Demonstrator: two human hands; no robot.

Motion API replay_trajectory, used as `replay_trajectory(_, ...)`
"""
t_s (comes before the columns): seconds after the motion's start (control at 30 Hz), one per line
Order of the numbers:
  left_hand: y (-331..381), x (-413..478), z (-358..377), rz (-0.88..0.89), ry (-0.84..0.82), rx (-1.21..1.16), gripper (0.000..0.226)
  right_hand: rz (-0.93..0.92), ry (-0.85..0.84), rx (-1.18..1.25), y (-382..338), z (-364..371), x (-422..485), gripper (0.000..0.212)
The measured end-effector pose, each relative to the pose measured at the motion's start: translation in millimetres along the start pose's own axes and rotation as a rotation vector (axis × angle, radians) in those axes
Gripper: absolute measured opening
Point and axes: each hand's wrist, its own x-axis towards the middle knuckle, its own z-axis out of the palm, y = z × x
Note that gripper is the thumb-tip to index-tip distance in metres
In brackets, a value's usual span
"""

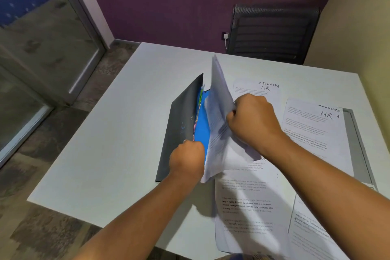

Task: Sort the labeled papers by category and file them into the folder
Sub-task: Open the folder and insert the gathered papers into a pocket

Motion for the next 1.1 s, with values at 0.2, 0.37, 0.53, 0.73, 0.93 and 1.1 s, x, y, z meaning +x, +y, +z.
replay_trajectory(0.2, 2.9, -1.5, -1.8, 0.009, -0.001, -0.022, 0.045, 0.026, -0.040, 0.132, -10.7, 9.9, 7.7, 0.036)
replay_trajectory(0.37, -0.4, -2.1, 4.6, 0.017, 0.075, -0.105, 0.038, 0.078, 0.009, 0.180, -7.5, 14.6, 20.3, 0.038)
replay_trajectory(0.53, -5.1, -3.7, 6.0, 0.013, 0.120, -0.152, 0.034, 0.067, 0.048, 0.195, -4.3, 30.2, 14.8, 0.040)
replay_trajectory(0.73, -9.5, -1.5, 3.3, -0.010, 0.111, -0.193, 0.031, 0.056, -0.070, 0.249, -6.3, 50.3, 2.0, 0.027)
replay_trajectory(0.93, -11.0, -4.7, 4.4, 0.026, 0.121, -0.176, 0.026, 0.103, -0.192, 0.306, -8.5, 61.7, 0.6, 0.023)
replay_trajectory(1.1, -12.4, -7.5, 3.4, 0.031, 0.124, -0.237, 0.031, 0.116, -0.230, 0.301, -6.8, 68.9, -5.0, 0.033)
